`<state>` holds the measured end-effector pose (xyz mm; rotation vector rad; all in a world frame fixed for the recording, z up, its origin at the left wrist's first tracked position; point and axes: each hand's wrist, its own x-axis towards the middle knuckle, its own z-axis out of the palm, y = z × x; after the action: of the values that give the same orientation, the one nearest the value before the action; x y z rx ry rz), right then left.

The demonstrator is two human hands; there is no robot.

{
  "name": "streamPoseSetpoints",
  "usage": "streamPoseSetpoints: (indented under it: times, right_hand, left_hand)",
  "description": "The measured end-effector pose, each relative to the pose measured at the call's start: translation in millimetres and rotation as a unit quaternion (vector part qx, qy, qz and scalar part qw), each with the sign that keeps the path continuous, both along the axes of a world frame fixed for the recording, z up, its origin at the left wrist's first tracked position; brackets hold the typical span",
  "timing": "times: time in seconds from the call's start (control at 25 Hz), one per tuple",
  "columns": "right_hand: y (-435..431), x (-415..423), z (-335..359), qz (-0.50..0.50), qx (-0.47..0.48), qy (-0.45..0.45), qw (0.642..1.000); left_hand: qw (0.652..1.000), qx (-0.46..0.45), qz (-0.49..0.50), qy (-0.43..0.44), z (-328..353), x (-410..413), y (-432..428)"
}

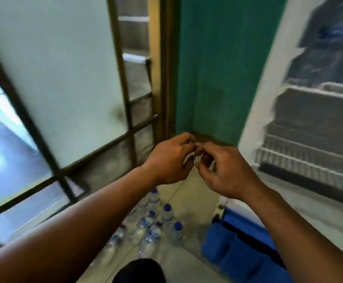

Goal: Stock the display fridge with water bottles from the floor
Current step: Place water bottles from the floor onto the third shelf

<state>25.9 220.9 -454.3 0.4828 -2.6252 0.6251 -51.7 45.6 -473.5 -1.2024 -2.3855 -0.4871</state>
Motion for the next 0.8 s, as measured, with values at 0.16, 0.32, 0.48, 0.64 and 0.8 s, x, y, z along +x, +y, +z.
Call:
streamPoseSetpoints:
  times: [0.16,0.32,0.48,0.64,0.8]
  right_hand:
    - [-105,-47,-40,0.043,-0.030,-0.133,0.990]
    - [-203,-84,-124,0.013,-0.089,-0.285,0.954]
    - [-275,-79,-246,0.023,-0.066,-0.409,0.910]
    - [-331,-69,-333,0.053,-0.023,-0.440,0.896]
    - [-358,-76,-376,-0.076,-0.030,-0.399,0.913]
  left_hand:
    - [0.986,-0.003,0.141,-0.090,-44,-10,-129]
    - [0.928,-0.011,0.310,-0.207,-111,-4,-248]
    - [0.835,-0.059,0.427,-0.343,-210,26,-322]
    - [0.765,-0.125,0.436,-0.456,-291,57,-350]
    - [0.759,-0.096,0.446,-0.465,-342,72,-350]
